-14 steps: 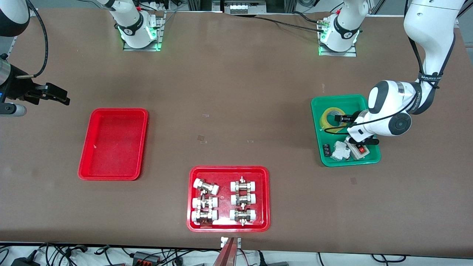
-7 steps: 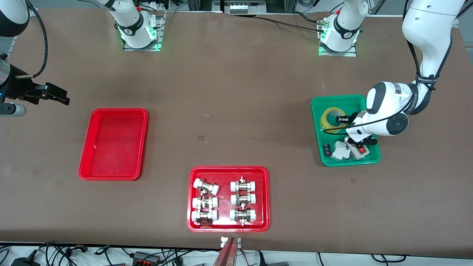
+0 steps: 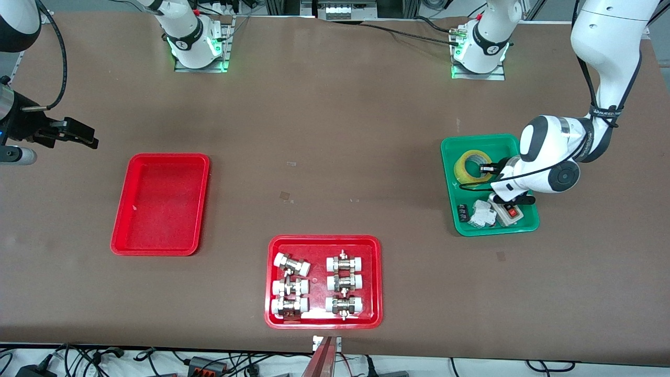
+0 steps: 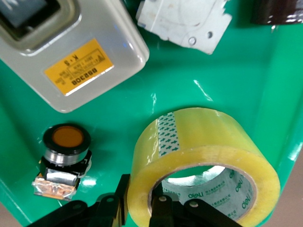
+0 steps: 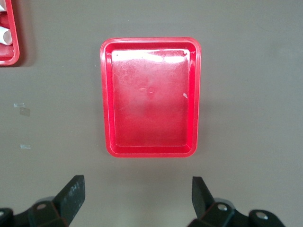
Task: Left arm passes tape to right arm into tray
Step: 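Lower the left gripper over the tape roll in the green tray, then close the left gripper on the tape roll's rim and lift it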
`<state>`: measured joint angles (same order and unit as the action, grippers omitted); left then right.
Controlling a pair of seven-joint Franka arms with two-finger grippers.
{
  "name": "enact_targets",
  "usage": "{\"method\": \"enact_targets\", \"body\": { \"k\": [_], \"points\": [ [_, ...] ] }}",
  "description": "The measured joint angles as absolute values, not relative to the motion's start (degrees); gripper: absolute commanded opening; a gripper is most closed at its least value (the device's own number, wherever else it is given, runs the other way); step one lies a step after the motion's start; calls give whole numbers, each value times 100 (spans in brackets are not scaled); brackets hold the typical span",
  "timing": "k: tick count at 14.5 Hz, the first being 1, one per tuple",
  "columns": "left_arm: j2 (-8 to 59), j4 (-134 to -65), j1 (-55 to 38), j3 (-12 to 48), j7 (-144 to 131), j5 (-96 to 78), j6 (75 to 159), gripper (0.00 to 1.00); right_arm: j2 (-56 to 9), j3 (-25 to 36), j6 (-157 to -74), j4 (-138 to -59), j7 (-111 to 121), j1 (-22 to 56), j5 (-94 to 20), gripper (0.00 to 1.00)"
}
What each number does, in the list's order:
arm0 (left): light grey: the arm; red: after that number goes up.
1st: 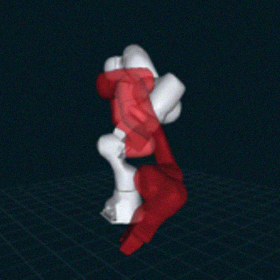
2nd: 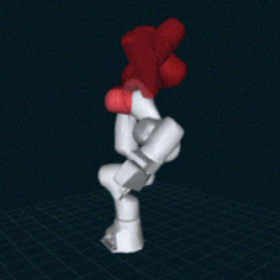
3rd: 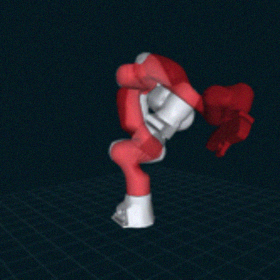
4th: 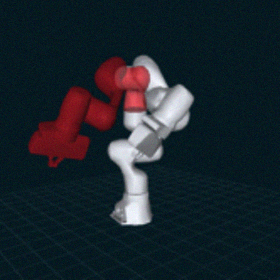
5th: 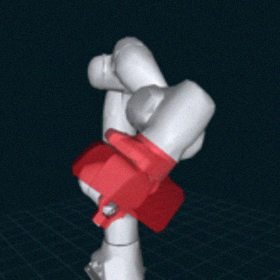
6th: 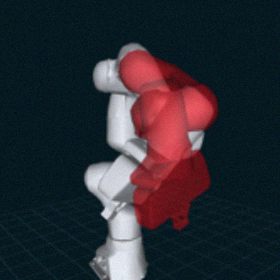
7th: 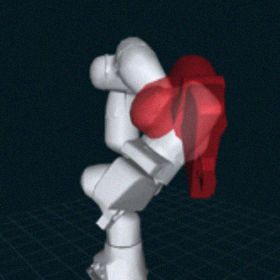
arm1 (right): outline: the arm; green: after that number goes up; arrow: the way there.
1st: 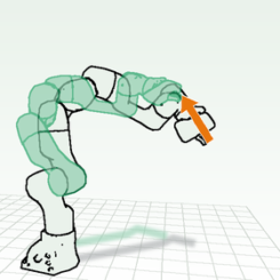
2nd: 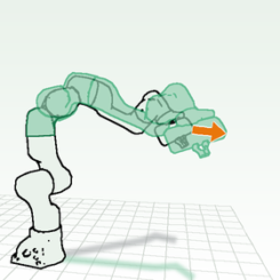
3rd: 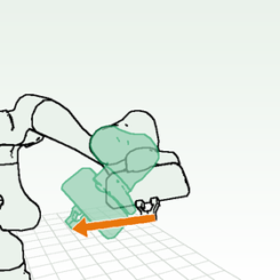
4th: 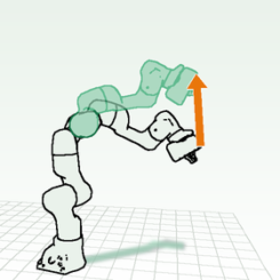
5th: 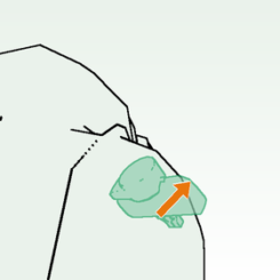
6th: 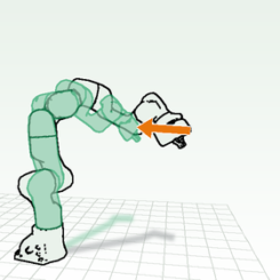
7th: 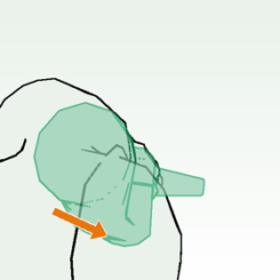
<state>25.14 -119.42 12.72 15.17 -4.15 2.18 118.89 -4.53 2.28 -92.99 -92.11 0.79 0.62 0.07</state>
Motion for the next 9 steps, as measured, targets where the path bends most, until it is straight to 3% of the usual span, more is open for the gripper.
{"method": "enact_targets", "body": {
  "k": [5,7,9],
  "points": [
    [2350,-11590,1272,1724,-417,220,11336,0,-449,215,-9300,-9205,80,77,6,100],
    [2198,-11050,1271,2079,-415,217,10695,4,-423,194,-9302,-9201,79,103,3,100],
    [2112,-10332,1208,2503,-451,135,10164,1,-406,186,-9304,-9200,78,113,-84,100]
  ]
}}
